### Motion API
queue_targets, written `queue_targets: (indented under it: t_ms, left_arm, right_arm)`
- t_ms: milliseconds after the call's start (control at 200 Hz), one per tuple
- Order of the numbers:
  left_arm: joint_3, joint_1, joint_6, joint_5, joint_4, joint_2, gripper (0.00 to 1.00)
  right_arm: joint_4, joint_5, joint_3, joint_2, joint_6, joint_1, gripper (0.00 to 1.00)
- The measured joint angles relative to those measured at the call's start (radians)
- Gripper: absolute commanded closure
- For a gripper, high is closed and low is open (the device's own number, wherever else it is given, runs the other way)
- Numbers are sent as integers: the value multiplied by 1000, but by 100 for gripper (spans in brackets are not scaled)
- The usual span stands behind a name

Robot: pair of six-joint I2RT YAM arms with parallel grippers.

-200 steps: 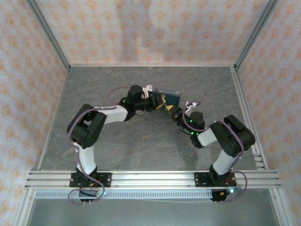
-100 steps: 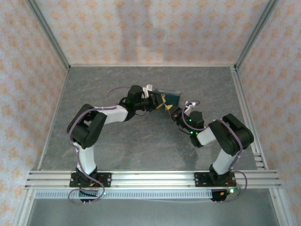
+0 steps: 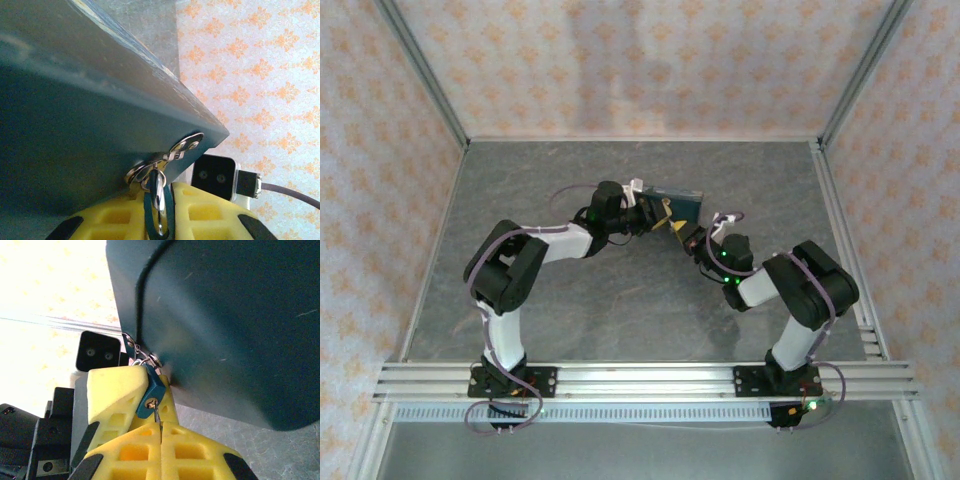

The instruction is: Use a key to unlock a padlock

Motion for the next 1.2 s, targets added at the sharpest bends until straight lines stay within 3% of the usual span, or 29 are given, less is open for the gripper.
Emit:
queue_targets:
  t_ms: [691, 1021, 1151, 1201]
  left_arm:
    - [-6, 0, -29, -12, 41, 5, 85]
    - [-21, -6, -30, -13, 71, 5, 86]
    - [-21, -7, -34, -14, 71, 5, 90]
    - [-21, -7, -33, -21, 71, 5, 100]
  right_arm:
    - [21, 20, 19, 38, 31, 5, 100]
    - [20, 67, 33, 39, 153, 15, 100]
    - [8, 69, 45, 42, 161, 16, 100]
    - [5, 69, 56, 50, 165, 18, 100]
